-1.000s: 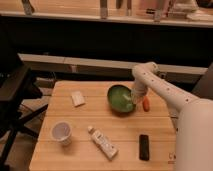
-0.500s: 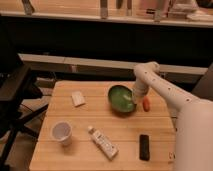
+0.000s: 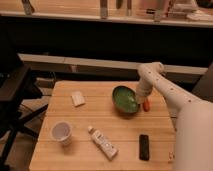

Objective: Push the ceramic bowl across the table

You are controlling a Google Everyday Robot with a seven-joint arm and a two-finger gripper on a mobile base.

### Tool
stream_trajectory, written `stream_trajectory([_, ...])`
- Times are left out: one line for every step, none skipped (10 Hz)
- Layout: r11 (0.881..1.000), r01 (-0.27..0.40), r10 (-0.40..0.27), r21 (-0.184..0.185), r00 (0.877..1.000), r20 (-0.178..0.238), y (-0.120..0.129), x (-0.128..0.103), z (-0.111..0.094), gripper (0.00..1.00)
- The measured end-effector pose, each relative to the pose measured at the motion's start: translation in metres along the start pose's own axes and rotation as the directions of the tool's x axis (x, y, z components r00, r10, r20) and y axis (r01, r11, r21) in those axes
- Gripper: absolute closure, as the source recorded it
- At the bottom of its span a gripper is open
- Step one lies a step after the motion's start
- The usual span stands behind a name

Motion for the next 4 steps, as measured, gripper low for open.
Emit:
stream_trajectory([1.000,-0.004,0.004,-0.001,1.000,0.004,0.001,0.003,0.001,1.00])
stream_trajectory([1.000,-0.004,0.004,-0.005,1.000,0.004,0.005,0.015,0.002,1.00])
stream_trajectory([1.000,-0.007,0.007,-0.009,1.000,0.001,0.009,0.028,0.003,1.00])
stream_trajectory([1.000,-0.008,0.008,-0.010,1.000,0.003,0.012,0.033,0.003,1.00])
